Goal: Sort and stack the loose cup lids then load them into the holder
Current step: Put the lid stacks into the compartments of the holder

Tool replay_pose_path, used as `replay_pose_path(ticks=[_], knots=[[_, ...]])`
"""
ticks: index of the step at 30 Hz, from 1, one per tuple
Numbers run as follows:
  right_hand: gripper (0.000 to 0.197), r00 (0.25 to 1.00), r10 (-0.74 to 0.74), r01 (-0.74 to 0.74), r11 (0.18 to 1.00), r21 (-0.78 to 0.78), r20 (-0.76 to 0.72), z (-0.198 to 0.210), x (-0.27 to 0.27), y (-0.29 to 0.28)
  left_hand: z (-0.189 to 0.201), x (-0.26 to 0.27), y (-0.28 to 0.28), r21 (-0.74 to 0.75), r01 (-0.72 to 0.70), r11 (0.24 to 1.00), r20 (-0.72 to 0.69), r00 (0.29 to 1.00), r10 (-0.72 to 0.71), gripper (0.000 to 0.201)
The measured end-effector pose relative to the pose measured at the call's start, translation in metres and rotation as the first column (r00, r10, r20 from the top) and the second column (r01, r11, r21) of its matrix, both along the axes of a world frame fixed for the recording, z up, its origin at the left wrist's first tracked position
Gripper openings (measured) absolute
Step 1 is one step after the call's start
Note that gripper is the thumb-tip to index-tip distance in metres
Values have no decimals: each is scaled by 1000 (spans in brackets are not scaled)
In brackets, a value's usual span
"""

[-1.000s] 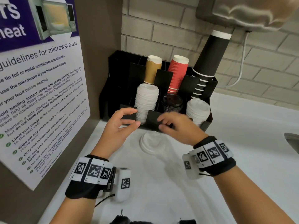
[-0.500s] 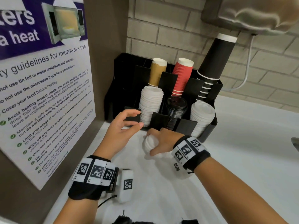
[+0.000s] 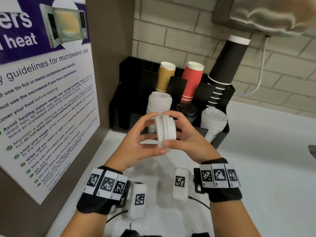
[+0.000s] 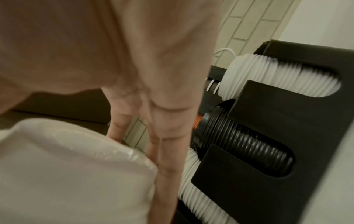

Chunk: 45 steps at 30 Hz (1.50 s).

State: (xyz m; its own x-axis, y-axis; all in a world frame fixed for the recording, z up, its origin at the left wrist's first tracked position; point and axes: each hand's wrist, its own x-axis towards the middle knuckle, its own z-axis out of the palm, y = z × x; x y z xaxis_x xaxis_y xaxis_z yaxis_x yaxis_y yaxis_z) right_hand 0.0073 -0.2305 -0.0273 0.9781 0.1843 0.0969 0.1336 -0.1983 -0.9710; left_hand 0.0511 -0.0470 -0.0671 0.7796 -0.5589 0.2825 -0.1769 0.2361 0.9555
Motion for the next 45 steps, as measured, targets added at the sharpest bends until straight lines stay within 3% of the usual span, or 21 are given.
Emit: replay_pose_path(ticks=[20,23,25,28,30,33,40,45], knots=[[63,991,-88,96,992,-86,97,2,-7,1,-2,-2,-4,74,-36,997,18,999,35,99],[60,969,-178,199,974,-110,174,18,-5,-24,-3,0,-2,55,-112,992,9,994,111,79],[58,917,-302,353,919,-176,261,33,-1,-53,-1,2,1,41,-173,984,8,985,173,64],[54,795,-474,587,757,-287,379,50,9,-100,1,4,5,55,-244,968,23,970,243,51],[51,751,-538,659,654,-373,383,51,18,-127,0,6,6,63,-260,964,35,965,258,42],[52,770,-553,632,592,-500,319,44,32,-147,-2,7,5,70,-259,963,53,965,256,37],[55,828,-495,533,549,-644,263,22,53,-143,-6,8,6,86,-268,959,47,963,265,35],[49,807,-514,541,450,-710,290,5,59,-136,-6,8,7,98,-265,959,49,964,262,34]])
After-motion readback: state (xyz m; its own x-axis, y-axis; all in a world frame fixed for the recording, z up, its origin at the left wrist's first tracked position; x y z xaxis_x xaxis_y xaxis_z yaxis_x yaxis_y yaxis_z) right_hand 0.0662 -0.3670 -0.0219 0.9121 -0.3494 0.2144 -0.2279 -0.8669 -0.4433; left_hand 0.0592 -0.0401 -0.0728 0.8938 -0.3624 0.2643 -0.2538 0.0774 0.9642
